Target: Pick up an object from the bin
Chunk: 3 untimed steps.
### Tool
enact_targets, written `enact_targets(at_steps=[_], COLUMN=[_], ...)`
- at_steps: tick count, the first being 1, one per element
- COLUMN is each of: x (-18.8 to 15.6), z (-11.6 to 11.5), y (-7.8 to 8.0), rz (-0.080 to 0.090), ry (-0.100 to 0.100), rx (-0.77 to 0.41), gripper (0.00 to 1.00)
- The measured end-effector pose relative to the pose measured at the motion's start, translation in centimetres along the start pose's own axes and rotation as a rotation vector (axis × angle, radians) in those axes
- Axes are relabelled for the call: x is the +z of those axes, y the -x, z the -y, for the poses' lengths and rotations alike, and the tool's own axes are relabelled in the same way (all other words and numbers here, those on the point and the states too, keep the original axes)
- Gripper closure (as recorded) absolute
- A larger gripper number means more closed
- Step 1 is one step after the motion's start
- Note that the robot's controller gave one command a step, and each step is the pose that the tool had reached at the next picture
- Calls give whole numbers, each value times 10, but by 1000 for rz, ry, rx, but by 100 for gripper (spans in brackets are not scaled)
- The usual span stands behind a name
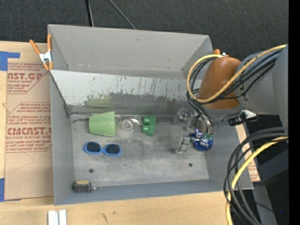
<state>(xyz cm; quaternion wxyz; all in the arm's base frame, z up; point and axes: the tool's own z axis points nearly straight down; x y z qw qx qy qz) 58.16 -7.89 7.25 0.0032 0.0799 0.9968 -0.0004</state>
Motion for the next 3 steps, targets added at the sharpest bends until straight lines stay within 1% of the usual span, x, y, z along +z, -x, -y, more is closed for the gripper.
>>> enact_targets(at_steps=[1,2,3], x=[3,3,-166], z=[71,67,59], y=[-5,-5,-37], rz=[-4,-5,4], ry=[-2,2,-1], rx=[-268,-270,-346], gripper=[0,100,100])
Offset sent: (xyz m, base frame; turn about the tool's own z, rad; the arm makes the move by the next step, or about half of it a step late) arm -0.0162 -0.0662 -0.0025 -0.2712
